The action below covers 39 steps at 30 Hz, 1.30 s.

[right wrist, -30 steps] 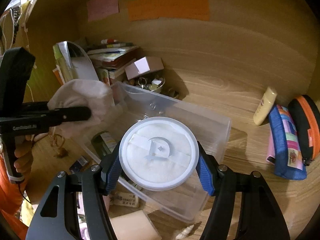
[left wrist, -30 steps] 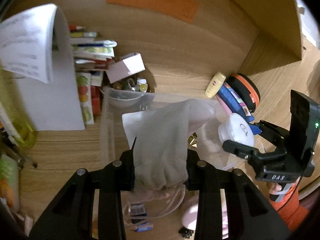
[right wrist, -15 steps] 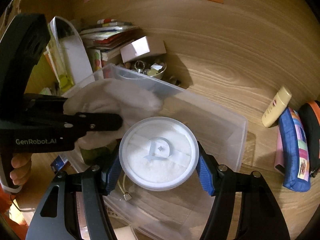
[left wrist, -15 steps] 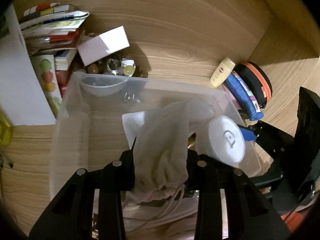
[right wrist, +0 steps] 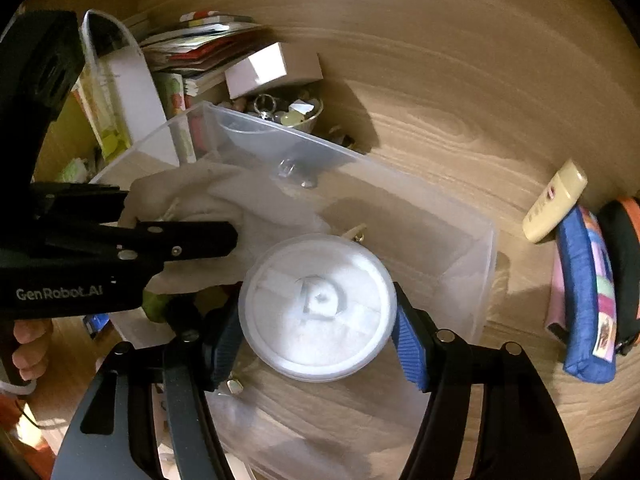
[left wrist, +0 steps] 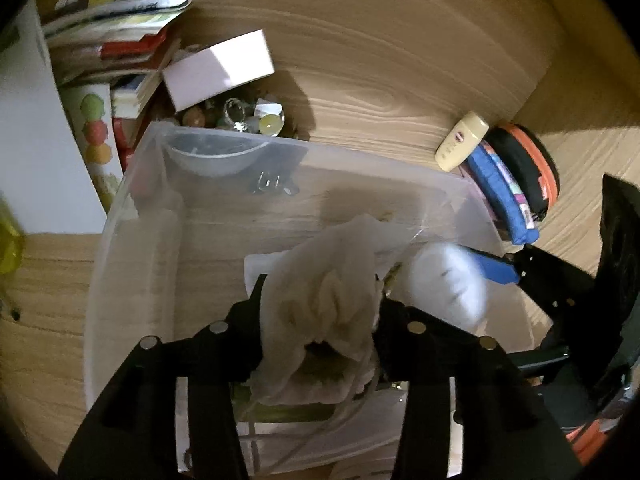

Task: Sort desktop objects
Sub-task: 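Carry cloth bag and white lid into the clear box and release both, then reach the left gripper to the pink container while the right reaches the beige cup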

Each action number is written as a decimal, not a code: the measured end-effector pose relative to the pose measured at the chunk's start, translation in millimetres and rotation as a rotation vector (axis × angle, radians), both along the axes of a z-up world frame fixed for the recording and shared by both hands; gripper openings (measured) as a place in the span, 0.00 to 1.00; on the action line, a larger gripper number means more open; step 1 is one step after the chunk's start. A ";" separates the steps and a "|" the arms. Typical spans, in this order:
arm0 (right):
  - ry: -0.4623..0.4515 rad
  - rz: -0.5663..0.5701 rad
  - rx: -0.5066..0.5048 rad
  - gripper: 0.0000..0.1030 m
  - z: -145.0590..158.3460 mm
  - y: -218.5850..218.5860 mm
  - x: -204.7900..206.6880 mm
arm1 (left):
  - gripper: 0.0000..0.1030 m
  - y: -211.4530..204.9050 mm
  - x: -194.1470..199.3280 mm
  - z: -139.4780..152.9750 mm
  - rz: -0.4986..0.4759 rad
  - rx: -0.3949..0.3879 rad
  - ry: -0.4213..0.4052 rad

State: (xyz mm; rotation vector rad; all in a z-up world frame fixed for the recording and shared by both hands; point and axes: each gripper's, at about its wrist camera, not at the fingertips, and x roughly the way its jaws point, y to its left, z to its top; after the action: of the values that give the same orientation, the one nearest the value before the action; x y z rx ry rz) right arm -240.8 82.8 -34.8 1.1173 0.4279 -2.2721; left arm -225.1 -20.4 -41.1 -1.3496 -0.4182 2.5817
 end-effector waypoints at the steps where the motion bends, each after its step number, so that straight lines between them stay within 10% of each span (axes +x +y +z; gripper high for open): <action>1: 0.006 -0.004 0.003 0.64 0.3 -0.4 0.6 | 0.57 -2.1 0.1 -0.3 -0.001 0.028 -0.006; 3: 0.031 -0.023 0.017 0.76 1.4 -1.4 2.0 | 0.62 -4.1 1.3 0.9 0.002 0.054 -0.005; 25: 0.127 -0.129 0.049 0.84 26.1 28.6 38.2 | 0.91 10.4 44.8 48.3 0.008 -0.118 0.237; 39: 0.198 -0.218 -0.010 0.93 47.4 85.5 85.0 | 0.95 4.5 89.9 66.9 0.027 -0.173 0.255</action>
State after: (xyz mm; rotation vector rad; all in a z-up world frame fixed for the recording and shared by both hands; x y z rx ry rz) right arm -155.8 168.4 12.6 0.9777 0.3868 -2.5856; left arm -135.2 -15.9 25.7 -1.0465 -0.1745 2.8187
